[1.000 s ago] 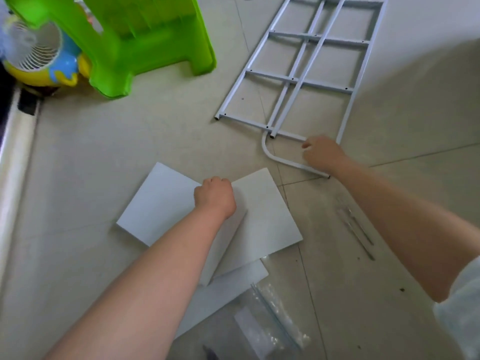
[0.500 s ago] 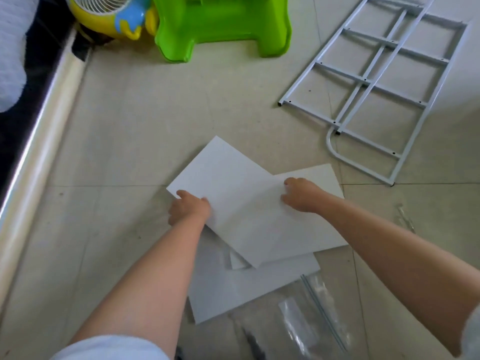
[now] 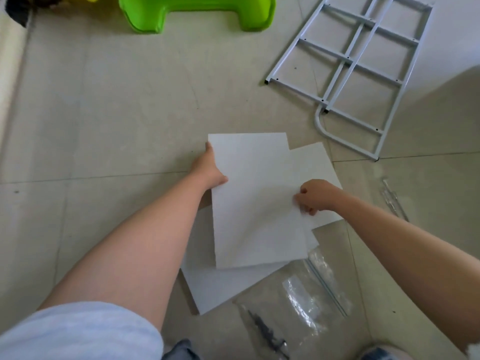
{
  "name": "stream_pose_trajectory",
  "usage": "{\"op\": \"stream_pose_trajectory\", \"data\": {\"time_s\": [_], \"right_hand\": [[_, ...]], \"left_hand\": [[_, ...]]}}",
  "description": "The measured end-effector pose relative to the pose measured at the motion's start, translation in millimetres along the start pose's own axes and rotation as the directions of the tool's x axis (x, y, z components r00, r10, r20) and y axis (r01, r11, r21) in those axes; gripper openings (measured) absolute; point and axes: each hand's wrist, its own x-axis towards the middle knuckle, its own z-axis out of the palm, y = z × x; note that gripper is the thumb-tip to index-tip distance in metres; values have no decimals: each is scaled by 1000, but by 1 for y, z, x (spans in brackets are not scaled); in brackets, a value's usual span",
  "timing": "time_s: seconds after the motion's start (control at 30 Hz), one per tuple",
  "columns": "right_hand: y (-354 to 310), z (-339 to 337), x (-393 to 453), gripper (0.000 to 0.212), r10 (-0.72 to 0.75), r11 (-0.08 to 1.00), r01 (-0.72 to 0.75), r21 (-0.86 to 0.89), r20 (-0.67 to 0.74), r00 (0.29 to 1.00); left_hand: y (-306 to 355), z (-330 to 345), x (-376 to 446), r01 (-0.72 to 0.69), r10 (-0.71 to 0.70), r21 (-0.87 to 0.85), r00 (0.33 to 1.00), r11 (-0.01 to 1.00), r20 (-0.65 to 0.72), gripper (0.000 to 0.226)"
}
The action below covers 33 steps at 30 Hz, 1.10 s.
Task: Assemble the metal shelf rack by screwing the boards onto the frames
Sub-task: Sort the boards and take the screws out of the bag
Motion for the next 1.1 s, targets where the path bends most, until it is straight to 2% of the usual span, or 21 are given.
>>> {"op": "stream_pose_trajectory", "data": {"time_s": [0.03, 0.1, 0.17, 0.27, 0.33, 0.43, 0.53, 0.63, 0.77, 0.87, 0.93, 1.03, 1.1], "right_hand": [[8, -3, -2, 33, 0, 1000, 0, 0, -31, 1000], [23, -12, -2, 25, 12, 1000, -12, 2, -196, 980], [35, -18, 0, 18, 58, 991, -11, 133, -352, 934], [42, -22, 7, 42, 84, 973, 18, 230, -424, 902], [41, -19, 12, 55, 75, 982, 4, 191, -400, 913], [40, -10, 17, 62, 42, 994, -1, 106, -384, 923], [42, -7, 20, 66, 67, 987, -6, 160, -378, 923], [51, -8, 23, 66, 111, 973, -33, 229, -339, 934], [61, -1, 24, 56, 109, 968, -15, 250, -364, 925], [64, 1, 19, 54, 101, 970, -12, 243, -356, 929], [61, 4, 13, 53, 31, 984, 29, 174, -329, 944], [42, 16, 6, 58, -118, 983, 151, 102, -276, 954], [22, 26, 3, 61, -178, 975, 204, 83, -249, 952]], "left_hand": [[7, 2, -3, -35, 33, 71, 999, 997, 22, 93], [19, 9, -8, -116, 116, 214, 993, 970, 12, 69], [30, 14, -11, -180, 195, 222, 980, 958, -48, 44], [40, 23, -15, -133, 136, 98, 990, 986, -31, 40], [39, 30, -21, -83, 84, 218, 996, 972, 5, 36], [22, 41, -33, -67, 49, 430, 997, 900, 52, 51], [7, 45, -41, -122, 114, 462, 992, 879, 44, 79], [6, 46, -40, -177, 139, 518, 984, 837, 111, 108], [11, 48, -28, -196, 109, 557, 976, 807, 186, 124], [12, 44, -24, -208, 107, 600, 974, 772, 199, 131], [9, 41, -25, -205, 118, 646, 977, 735, 176, 131], [-11, 34, -34, -165, 81, 685, 985, 710, 153, 118], [-28, 29, -41, -145, 11, 693, 981, 706, 194, 105]]}}
